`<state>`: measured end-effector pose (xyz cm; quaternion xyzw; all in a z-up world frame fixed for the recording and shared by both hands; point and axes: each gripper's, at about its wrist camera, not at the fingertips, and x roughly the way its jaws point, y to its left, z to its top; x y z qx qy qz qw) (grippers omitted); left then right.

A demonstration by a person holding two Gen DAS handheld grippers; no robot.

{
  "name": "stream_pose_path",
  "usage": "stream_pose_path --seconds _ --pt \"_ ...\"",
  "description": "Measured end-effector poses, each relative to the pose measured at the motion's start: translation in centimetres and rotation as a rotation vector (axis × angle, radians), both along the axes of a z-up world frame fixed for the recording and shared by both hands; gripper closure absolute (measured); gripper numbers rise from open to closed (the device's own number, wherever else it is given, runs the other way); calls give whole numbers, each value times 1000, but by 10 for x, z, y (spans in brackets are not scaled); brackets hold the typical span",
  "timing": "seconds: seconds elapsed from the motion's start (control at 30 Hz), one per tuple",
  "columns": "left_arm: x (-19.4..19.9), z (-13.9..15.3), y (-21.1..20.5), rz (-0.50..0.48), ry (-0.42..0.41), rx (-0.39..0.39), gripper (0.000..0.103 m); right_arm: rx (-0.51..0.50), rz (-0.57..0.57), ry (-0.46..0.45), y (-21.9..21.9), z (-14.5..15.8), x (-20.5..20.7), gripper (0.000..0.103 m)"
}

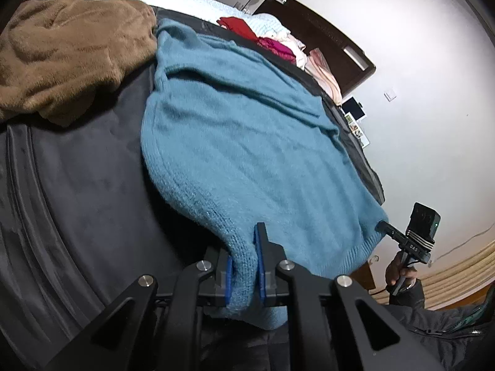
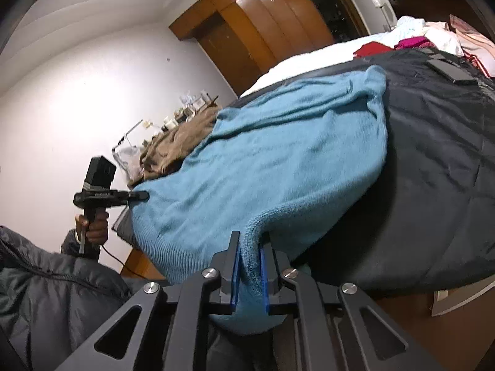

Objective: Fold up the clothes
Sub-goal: 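Lift the held hem with both grippers and fold it over the body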

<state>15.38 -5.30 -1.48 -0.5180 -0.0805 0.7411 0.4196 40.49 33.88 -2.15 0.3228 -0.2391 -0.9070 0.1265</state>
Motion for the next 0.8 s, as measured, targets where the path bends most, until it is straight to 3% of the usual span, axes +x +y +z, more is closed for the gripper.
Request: stream_pose_path --seconds 0.27,0.4,0.57,0.8 --pt "-26 43 3 51 91 115 90 -37 -41 112 15 34 -29 92" --pt "-46 57 7 79 112 134 90 -63 -90 157 33 49 -50 92" --pt "-78 57 12 132 82 145 90 -62 -142 182 51 62 -80 92" --pt "-116 55 34 161 59 102 90 -29 -271 174 79 75 -113 92"
